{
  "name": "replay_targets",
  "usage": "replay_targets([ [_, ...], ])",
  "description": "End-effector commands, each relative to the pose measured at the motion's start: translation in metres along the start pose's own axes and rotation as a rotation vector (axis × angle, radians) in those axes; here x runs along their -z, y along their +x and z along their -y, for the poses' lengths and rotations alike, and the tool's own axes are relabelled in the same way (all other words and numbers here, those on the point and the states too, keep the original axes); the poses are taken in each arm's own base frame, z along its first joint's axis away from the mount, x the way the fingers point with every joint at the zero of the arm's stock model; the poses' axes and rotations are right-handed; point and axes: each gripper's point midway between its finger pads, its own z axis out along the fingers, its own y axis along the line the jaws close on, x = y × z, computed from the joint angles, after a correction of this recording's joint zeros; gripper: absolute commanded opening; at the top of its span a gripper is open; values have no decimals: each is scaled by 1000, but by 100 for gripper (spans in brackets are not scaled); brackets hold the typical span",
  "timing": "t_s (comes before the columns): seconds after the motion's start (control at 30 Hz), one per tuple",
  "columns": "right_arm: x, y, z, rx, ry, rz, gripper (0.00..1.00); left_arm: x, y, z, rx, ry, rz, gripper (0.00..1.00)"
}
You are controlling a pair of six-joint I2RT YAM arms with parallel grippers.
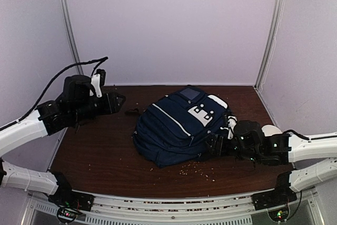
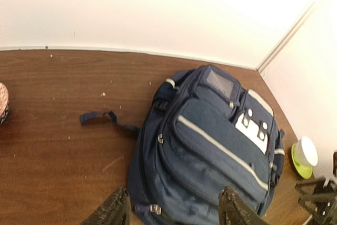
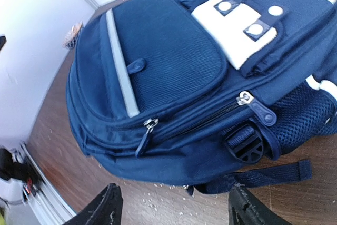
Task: Pack the student bag
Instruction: Zip the student bag at the center of the board.
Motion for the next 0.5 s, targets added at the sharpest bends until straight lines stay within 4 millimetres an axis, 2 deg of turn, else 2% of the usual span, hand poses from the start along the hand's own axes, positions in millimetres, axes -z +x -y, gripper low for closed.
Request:
replay_targets([
  [0.0,5,2,-21,299,0,-83,68,12,53,-19,-25,-70,-89,98],
  [0.1,-4,-1,-38,405,45,-94,67,19,88,-25,-4,-81,-139,98],
  [0.23,-27,-11,-58,479,73,-60,68,25,121,-27,61,-59,-173,98],
  [0.33,-43,-24,-61,554,144,-10,68,26,133,-26,98,-39,-192,97],
  [0.47,-68,-26,-63,677,236,-31,68,30,141,-24,87,-30,-211,97],
])
